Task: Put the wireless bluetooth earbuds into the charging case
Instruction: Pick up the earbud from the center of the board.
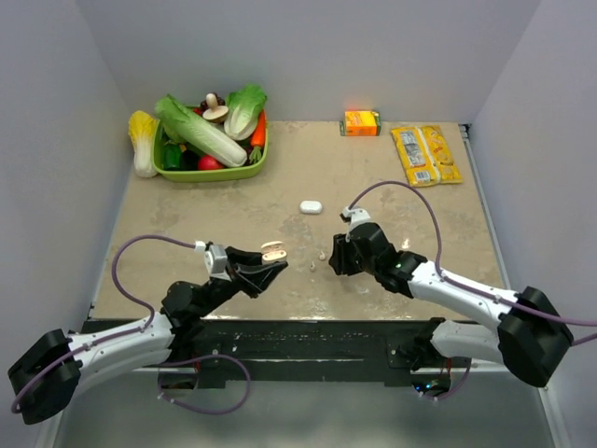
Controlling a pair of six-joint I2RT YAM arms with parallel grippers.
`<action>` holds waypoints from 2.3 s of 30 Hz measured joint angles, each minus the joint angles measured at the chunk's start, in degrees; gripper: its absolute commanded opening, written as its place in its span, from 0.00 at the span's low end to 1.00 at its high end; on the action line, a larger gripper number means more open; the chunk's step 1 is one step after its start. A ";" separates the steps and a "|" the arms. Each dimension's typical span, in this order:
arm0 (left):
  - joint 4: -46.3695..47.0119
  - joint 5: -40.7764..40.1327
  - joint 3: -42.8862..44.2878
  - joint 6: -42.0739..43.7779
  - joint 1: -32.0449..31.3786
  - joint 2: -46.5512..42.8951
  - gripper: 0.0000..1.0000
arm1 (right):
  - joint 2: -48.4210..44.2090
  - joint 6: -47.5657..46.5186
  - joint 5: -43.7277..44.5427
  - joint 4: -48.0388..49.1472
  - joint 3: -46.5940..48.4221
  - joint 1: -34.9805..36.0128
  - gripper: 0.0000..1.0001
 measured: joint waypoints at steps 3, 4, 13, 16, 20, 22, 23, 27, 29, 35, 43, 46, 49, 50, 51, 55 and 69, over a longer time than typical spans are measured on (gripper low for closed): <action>-0.90 -2.69 0.00 0.00 -0.02 -2.08 0.00 | 2.75 0.28 -1.77 2.14 -0.83 0.42 0.36; -1.22 -3.63 0.00 0.00 -0.07 -2.64 0.00 | 3.52 0.28 -2.10 3.54 -0.81 0.70 0.35; -1.60 -6.73 0.00 -0.07 -0.22 -2.40 0.00 | 13.81 0.04 -3.80 9.40 0.07 4.39 0.04; -1.70 -6.78 0.00 -0.07 -0.22 -2.38 0.00 | 15.37 0.04 -3.65 9.44 0.07 4.66 0.01; -1.70 -6.75 0.00 -0.07 -0.22 -2.38 0.00 | 16.74 0.02 -3.65 10.03 0.11 5.05 0.01; -1.73 -6.75 0.00 -0.07 -0.22 -2.38 0.00 | 17.97 0.02 -3.63 10.32 0.48 5.25 0.00; -1.73 -6.73 0.00 -0.07 -0.24 -2.38 0.00 | 18.67 0.00 -3.63 10.62 0.70 5.25 0.01; -1.79 -6.73 0.00 -0.07 -0.26 -2.47 0.00 | 21.22 0.00 -3.67 11.74 1.42 5.25 0.00; -1.88 -6.71 0.00 -0.07 -0.26 -2.64 0.00 | 22.03 -0.02 -3.54 12.13 2.16 5.25 0.00; -2.34 -6.73 0.00 -0.07 -0.26 -3.37 0.00 | 25.55 -0.20 -3.19 13.05 5.20 5.25 0.00; -2.64 -6.71 0.00 -0.02 -0.26 -3.54 0.00 | 30.95 -0.39 -3.19 13.33 10.82 5.25 0.02; -2.64 -6.73 0.00 -0.02 -0.26 -3.32 0.00 | 33.31 -0.46 -3.21 13.44 13.33 5.25 0.07; -2.67 -6.73 0.00 0.04 -0.26 -2.84 0.00 | 35.47 -0.63 -3.19 13.57 15.89 5.25 0.13; -2.67 -6.71 0.00 0.24 -0.26 -2.64 0.00 | 35.95 -0.74 -3.21 13.57 16.50 5.25 0.15; -2.69 -6.71 0.00 0.37 -0.26 -2.47 0.00 | 36.15 -0.87 -3.21 13.57 16.81 5.25 0.16; -3.17 -6.69 0.00 0.81 -0.26 -2.27 0.00 | 34.42 -2.14 -3.30 13.14 16.85 5.25 0.15; -3.50 -6.71 0.00 1.22 -0.26 -3.02 0.00 | 24.26 -4.26 -3.04 12.33 6.47 5.25 0.00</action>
